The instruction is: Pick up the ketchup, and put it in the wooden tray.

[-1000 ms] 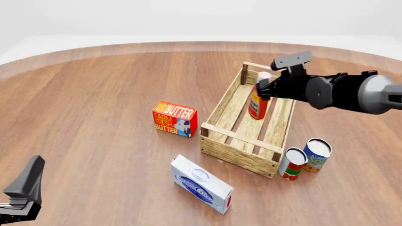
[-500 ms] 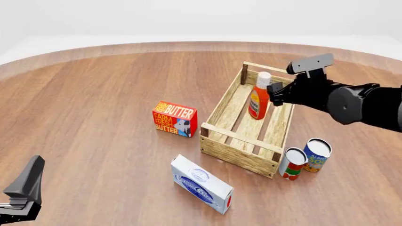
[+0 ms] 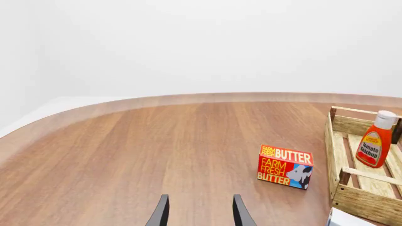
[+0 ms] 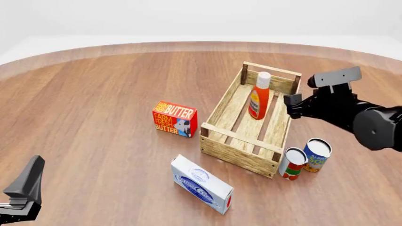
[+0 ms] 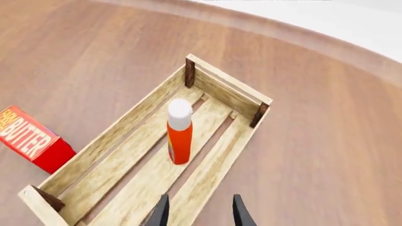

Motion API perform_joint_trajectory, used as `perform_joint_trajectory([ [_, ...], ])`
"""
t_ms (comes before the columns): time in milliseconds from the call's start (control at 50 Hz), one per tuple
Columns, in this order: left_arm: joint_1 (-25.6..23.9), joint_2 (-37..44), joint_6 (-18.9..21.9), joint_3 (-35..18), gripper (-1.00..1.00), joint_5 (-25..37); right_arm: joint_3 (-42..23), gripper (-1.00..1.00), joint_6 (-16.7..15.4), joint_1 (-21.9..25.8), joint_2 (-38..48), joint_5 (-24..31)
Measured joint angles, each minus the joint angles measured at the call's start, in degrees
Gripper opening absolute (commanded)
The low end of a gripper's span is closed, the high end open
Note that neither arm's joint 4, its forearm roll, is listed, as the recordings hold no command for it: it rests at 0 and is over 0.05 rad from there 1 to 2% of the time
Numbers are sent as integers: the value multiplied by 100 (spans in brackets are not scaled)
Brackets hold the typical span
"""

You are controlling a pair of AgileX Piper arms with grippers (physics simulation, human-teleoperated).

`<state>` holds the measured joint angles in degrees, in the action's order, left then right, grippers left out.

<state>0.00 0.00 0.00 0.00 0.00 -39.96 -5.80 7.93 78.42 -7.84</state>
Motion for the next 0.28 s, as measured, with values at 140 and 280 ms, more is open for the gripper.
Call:
perform_joint_trajectory([
  [140,0,0,0,0,100,0,353,100,-9,-103,-405,-44],
  [280,0,0,0,0,100,0,716,100,-13,-189,-828,-69],
])
